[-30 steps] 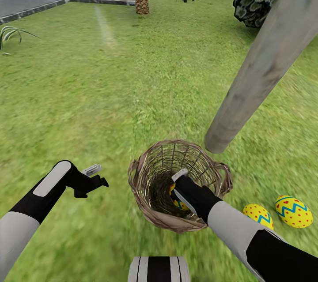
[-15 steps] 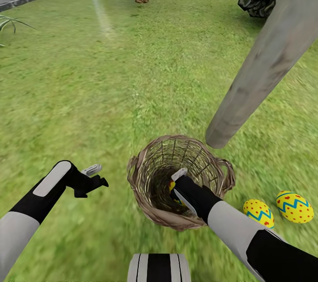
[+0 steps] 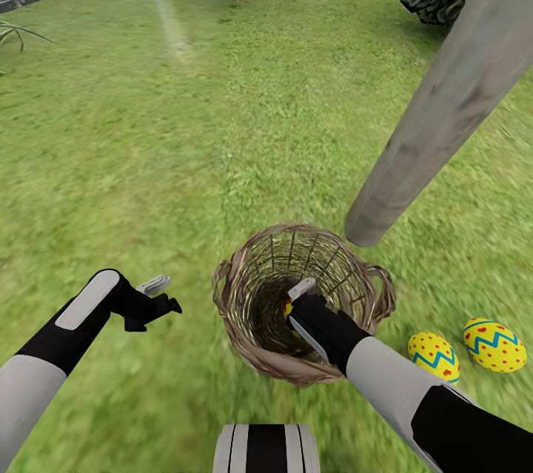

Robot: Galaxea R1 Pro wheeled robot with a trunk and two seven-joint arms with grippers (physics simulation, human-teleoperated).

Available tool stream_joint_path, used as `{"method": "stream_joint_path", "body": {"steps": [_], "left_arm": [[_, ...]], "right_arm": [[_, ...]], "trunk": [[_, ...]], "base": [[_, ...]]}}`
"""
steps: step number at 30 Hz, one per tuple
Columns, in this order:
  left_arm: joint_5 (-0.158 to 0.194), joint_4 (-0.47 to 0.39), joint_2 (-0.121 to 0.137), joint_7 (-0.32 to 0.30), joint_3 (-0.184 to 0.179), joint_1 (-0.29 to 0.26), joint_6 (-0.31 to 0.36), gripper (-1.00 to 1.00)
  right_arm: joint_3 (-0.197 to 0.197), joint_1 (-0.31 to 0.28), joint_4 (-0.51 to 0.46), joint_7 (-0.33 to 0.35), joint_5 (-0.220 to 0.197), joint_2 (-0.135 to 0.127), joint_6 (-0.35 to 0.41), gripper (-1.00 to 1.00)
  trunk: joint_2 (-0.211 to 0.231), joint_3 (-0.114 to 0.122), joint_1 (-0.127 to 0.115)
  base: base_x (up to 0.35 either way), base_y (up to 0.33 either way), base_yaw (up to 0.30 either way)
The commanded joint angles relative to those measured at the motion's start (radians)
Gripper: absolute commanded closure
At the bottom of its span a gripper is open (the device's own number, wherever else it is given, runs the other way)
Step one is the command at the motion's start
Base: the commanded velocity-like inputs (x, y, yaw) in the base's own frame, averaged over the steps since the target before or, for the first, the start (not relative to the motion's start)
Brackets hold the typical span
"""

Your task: Take the three Easter eggs out of the wicker basket on the lawn in the garden, then place them on the lawn next to a single tree (choose any tree) so that all three eggs are next to the same tree and none are left in the basket.

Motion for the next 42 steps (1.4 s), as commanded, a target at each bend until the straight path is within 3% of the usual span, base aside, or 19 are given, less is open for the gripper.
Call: {"method": "stream_joint_path", "body": {"steps": [1,9,26,27,42], "left_arm": [[0.010,-0.001,0.001,0.010,-0.002,-0.001,-0.001,-1.00],[0.010,-0.001,0.000,0.010,-0.002,-0.001,-0.001,-1.00],[0.010,-0.001,0.001,0.010,-0.002,-0.001,-0.001,-1.00],[0.010,-0.001,0.000,0.010,-0.002,-0.001,-0.001,-1.00],[0.008,-0.003,0.001,0.010,-0.003,-0.001,0.004,-1.00]], "right_arm": [[0.006,-0.001,-0.001,-0.008,-0.011,-0.001,0.001,-1.00],[0.004,-0.001,0.000,-0.006,-0.017,0.001,-0.014,-1.00],[0.002,-0.001,0.000,-0.006,-0.020,0.001,-0.021,-1.00],[0.001,-0.001,0.000,-0.006,-0.020,0.001,-0.020,1.00],[0.000,-0.001,0.000,-0.006,-0.020,0.000,-0.018,1.00]], "trunk": [[0.000,-0.001,0.000],[0.000,-0.001,0.000],[-0.004,-0.063,0.007],[-0.004,-0.063,0.007],[-0.004,-0.063,0.007]], "base": [[0.000,0.000,0.000],[0.000,0.000,0.000],[0.000,0.000,0.000],[0.000,0.000,0.000],[0.000,0.000,0.000]]}}
